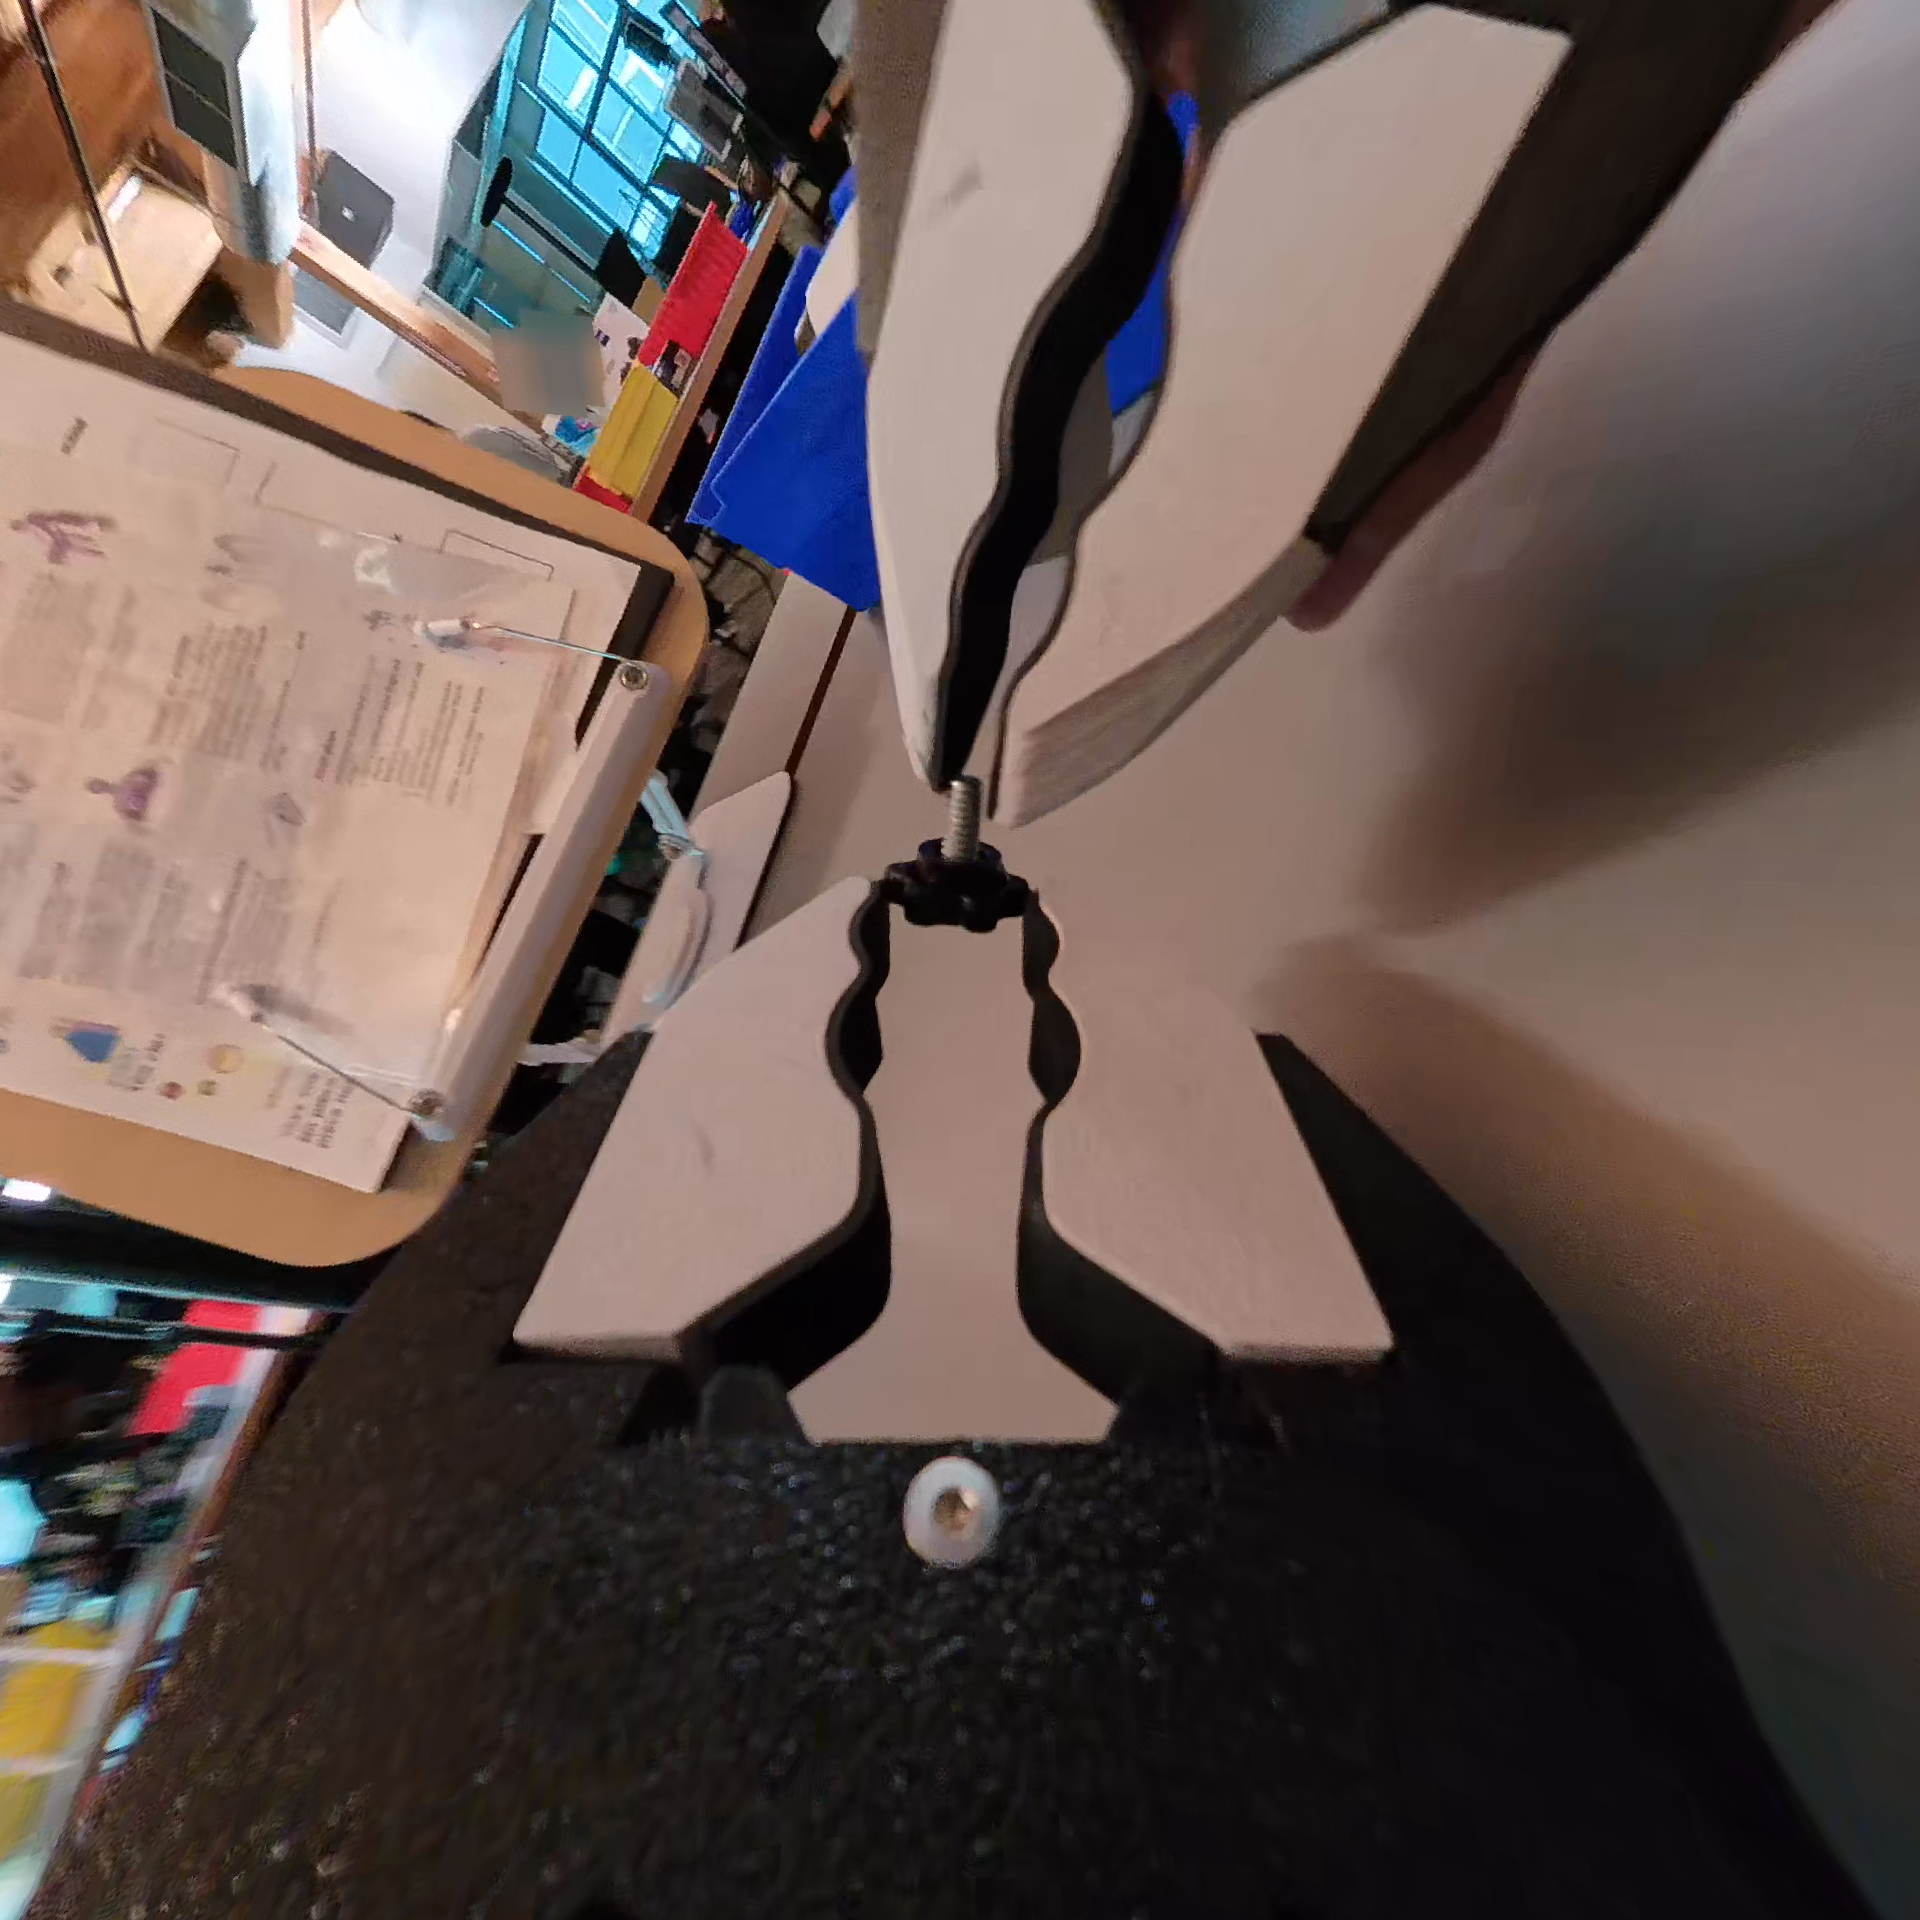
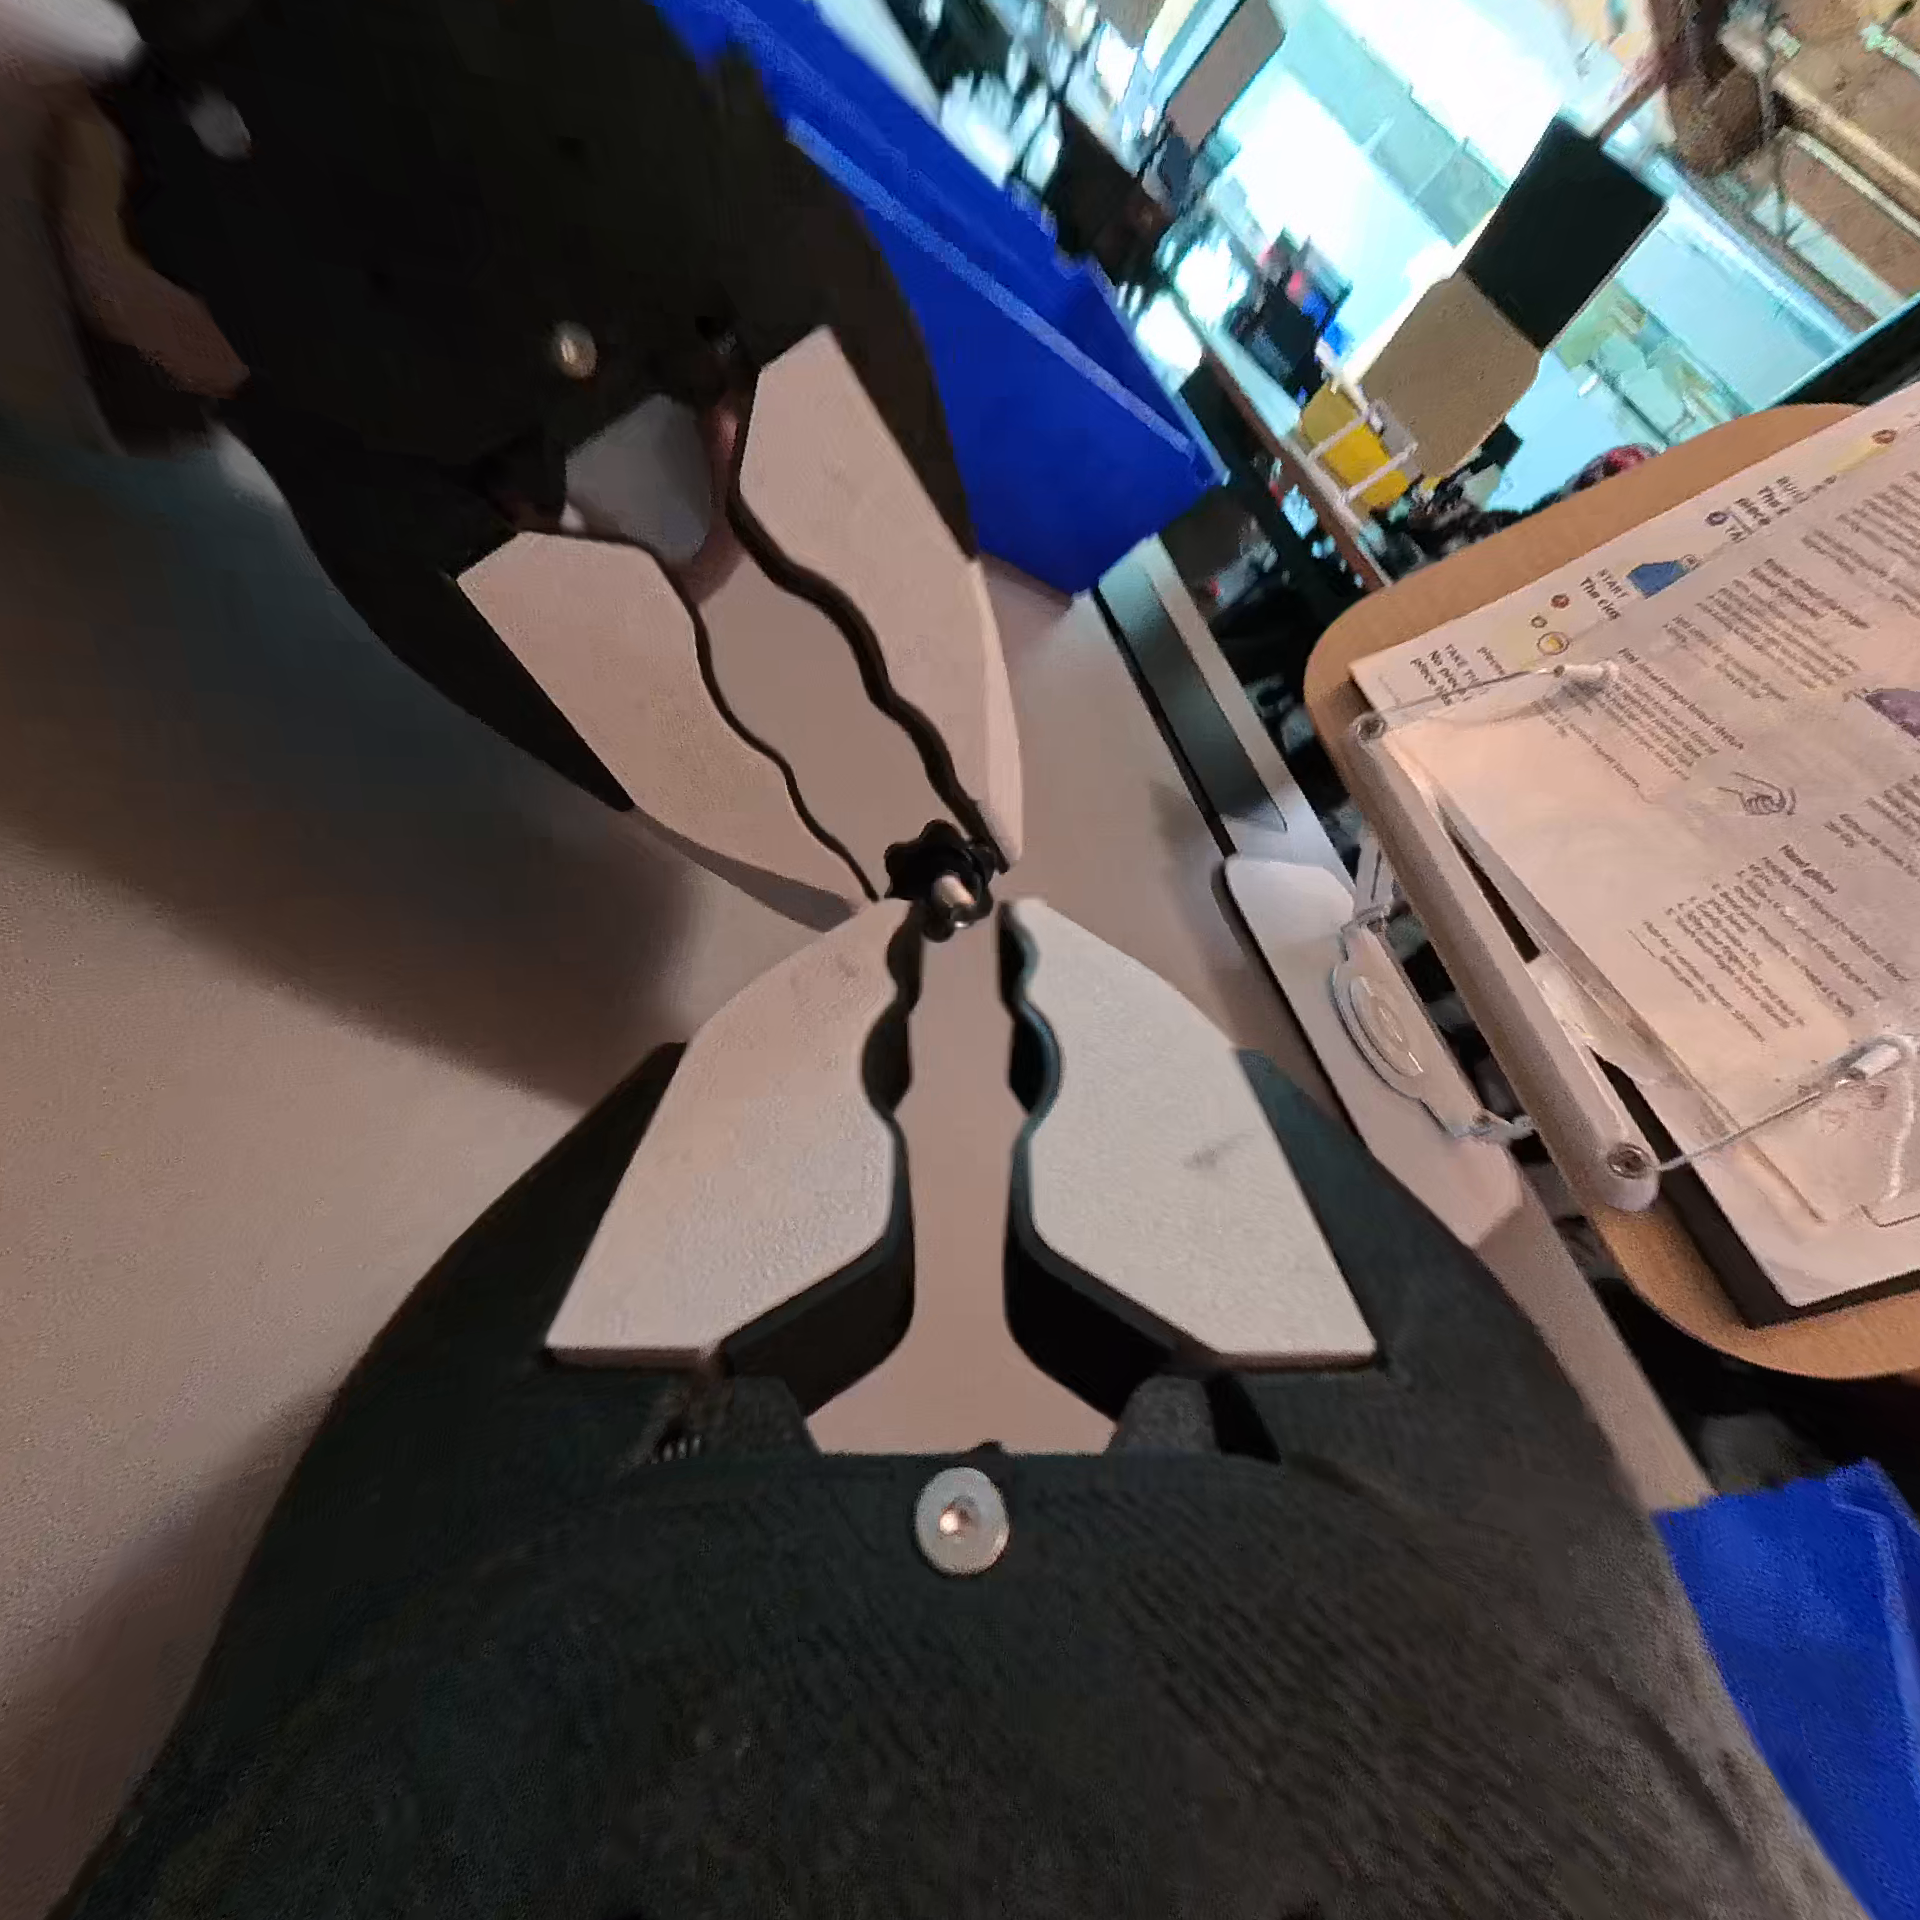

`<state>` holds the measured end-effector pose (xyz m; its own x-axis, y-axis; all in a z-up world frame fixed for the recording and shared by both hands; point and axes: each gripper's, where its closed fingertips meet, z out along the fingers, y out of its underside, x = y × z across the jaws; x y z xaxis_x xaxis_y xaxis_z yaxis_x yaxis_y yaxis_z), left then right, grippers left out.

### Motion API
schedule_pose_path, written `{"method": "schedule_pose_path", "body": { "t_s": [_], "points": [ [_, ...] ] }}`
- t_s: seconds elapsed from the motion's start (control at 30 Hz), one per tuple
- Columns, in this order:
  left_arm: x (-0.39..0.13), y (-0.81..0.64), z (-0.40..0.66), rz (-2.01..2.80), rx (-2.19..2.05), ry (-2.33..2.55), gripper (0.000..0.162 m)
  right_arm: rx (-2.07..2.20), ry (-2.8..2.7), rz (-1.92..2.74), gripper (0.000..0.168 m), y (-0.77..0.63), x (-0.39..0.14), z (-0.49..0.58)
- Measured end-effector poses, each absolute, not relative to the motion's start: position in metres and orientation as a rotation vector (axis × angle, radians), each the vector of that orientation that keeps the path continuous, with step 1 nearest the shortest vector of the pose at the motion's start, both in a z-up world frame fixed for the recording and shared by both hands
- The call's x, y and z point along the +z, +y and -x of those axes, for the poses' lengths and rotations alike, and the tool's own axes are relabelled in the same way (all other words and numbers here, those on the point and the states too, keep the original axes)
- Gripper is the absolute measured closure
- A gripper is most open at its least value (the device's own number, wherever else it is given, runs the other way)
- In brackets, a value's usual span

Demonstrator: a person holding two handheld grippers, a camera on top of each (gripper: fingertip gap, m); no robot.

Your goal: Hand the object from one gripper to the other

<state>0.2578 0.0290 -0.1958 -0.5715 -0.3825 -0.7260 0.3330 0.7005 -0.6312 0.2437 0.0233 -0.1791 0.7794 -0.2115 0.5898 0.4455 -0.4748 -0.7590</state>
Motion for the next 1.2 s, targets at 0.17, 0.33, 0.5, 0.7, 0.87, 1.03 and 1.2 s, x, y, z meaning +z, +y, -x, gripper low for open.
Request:
{"method": "schedule_pose_path", "body": {
  "t_s": [0.17,0.33,0.5,0.7,0.87,1.03,1.2],
  "points": [
    [-0.175,0.022,-0.237,0.141,-1.513,2.000,0.138,-0.106,0.168,1.606,0.109,0.025,-0.144,-0.229],
    [-0.153,0.027,-0.230,0.112,-1.753,1.863,0.138,0.649,0.486,1.370,0.100,0.029,-0.141,-0.222],
    [-0.160,0.022,-0.228,-0.039,-1.580,1.844,0.138,0.854,0.522,1.316,0.103,0.037,-0.144,-0.210],
    [-0.163,0.019,-0.228,-0.066,-1.502,1.832,0.138,0.832,0.494,1.330,0.143,0.038,-0.149,-0.210],
    [-0.168,0.022,-0.233,-0.002,-1.468,1.867,0.136,0.529,0.365,1.471,0.143,0.038,-0.155,-0.216],
    [-0.167,0.032,-0.239,0.281,-1.711,2.006,0.108,-0.407,0.132,1.613,0.143,0.016,-0.146,-0.254],
    [-0.169,0.024,-0.233,0.712,-2.105,2.208,0.106,-1.310,-0.467,1.766,0.143,0.018,-0.163,-0.255]
  ]
}}
